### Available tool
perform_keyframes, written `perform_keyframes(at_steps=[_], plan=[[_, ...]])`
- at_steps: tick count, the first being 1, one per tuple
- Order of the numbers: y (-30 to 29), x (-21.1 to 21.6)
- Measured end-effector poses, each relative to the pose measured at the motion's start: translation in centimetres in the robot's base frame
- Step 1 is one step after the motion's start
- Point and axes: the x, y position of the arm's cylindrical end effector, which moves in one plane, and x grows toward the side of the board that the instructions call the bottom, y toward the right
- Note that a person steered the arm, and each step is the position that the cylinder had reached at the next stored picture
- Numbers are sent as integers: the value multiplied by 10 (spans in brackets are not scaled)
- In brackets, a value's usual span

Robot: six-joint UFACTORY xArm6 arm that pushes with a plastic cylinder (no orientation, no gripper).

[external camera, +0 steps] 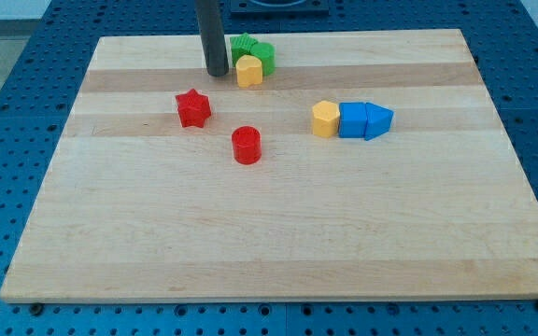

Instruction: Slide the yellow heart towards the yellow hexagon

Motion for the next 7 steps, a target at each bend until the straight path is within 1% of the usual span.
perform_keyframes(at_steps=[5, 6, 7], plan=[[86, 6], [89, 14], [90, 34]])
